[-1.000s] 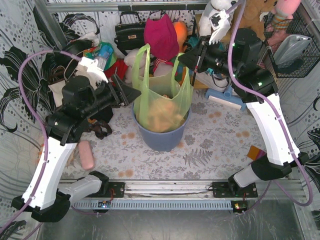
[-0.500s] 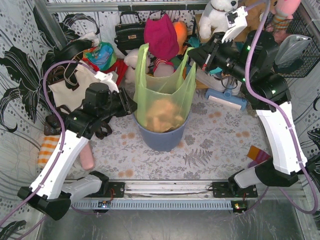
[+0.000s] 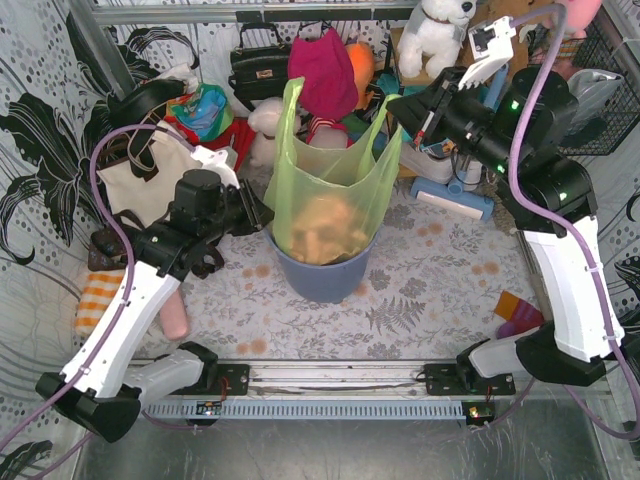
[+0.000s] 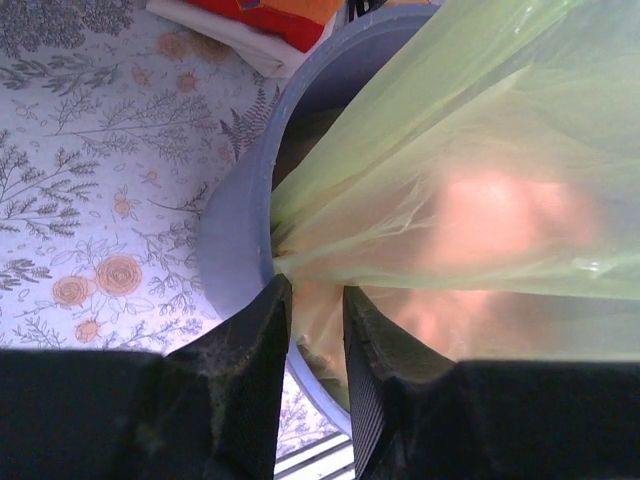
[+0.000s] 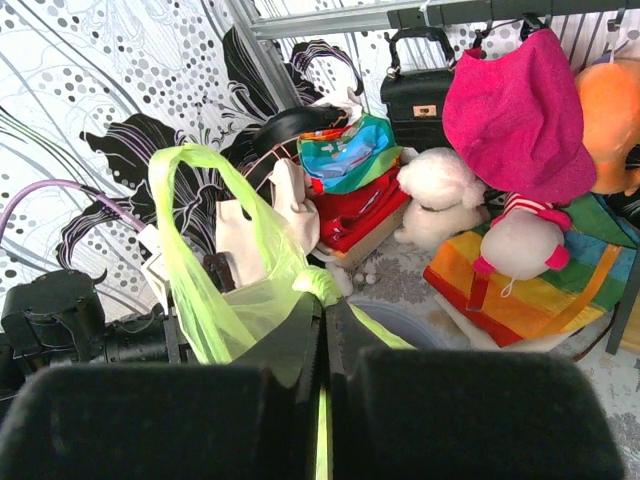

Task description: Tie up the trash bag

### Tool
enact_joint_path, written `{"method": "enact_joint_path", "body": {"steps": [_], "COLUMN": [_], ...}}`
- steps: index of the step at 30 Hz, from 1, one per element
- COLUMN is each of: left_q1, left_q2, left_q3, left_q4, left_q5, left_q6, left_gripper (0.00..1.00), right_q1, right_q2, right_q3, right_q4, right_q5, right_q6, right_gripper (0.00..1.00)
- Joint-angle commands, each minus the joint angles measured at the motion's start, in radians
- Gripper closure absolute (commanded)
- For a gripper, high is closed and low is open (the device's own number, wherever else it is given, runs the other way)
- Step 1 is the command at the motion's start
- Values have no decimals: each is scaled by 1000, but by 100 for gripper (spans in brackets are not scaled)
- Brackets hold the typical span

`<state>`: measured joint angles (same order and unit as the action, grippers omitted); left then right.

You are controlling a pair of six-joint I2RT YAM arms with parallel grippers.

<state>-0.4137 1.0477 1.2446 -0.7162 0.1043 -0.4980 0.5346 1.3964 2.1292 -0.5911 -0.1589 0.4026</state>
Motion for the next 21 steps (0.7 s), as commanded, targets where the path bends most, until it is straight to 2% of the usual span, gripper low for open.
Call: {"method": "enact_joint_path", "body": {"steps": [1, 10, 13, 18, 21], "left_q1": [-2, -1, -1, 0, 0], "left_q2": [29, 154, 148, 50, -13], "left_q3": [-44, -13, 56, 210, 284], "left_q4": [78, 260, 210, 47, 21], "left_q5": [-46, 24, -17, -150, -113], "left_q6": [46, 109, 133, 135, 110], "left_gripper": [64, 65, 65, 63, 61], "right_q1": [3, 3, 2, 2, 4], "right_q2": [-46, -95, -96, -86, -85], "right_q3": [-15, -92, -111, -118, -124], "right_q4": [32, 33, 48, 72, 93], "right_q5": [35, 77, 71, 48, 44], "right_q6": [2, 3, 5, 2, 2], "right_gripper": [100, 100, 100, 100, 100]}}
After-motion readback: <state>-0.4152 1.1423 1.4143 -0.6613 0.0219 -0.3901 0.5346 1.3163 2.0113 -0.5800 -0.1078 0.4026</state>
